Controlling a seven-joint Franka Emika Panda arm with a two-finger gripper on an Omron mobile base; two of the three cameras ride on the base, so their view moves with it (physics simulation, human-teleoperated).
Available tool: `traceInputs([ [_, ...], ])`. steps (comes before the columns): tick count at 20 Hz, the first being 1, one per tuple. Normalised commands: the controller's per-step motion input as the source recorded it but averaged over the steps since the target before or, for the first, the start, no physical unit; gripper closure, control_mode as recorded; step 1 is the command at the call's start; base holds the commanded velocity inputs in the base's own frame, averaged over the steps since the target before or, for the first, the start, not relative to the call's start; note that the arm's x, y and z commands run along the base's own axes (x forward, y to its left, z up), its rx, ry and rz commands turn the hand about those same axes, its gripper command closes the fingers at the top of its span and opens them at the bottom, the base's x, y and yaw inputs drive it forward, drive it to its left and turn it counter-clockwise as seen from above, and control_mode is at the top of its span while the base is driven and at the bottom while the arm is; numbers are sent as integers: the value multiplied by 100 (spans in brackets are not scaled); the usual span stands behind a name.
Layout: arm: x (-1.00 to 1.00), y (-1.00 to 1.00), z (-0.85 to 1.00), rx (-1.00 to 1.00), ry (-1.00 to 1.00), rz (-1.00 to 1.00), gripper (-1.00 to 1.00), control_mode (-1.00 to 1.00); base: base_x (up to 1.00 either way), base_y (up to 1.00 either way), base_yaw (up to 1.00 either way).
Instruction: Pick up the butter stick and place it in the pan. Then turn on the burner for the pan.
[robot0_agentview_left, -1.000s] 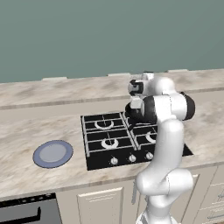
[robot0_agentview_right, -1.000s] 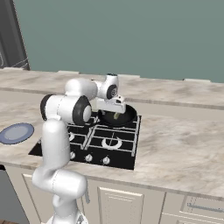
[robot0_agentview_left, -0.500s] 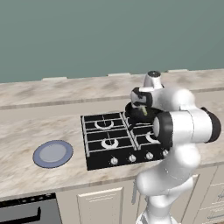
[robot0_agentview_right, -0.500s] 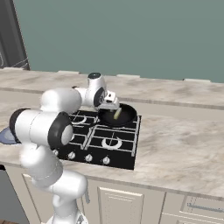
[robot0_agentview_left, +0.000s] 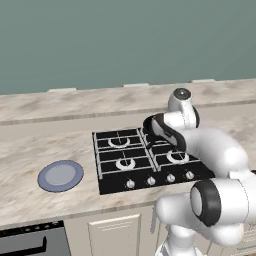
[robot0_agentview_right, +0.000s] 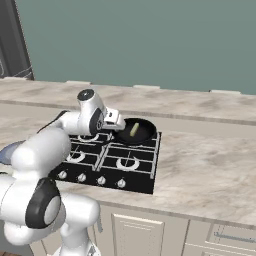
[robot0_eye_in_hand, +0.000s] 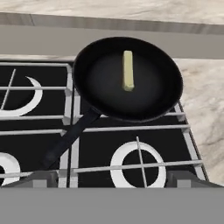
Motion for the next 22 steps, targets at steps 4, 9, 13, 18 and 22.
traceInputs([
  [4,-93,9,10,11,0,0,-100,-100,0,0,0],
  [9,-82,9,5,11,0,0,-100,-100,0,0,0],
  [13,-62,13,-11,0,0,3,-100,-100,0,0,0],
  [18,-51,23,-12,0,2,0,-100,-100,0,0,0],
  [22,-37,16,2,0,16,0,-100,-100,0,0,0],
])
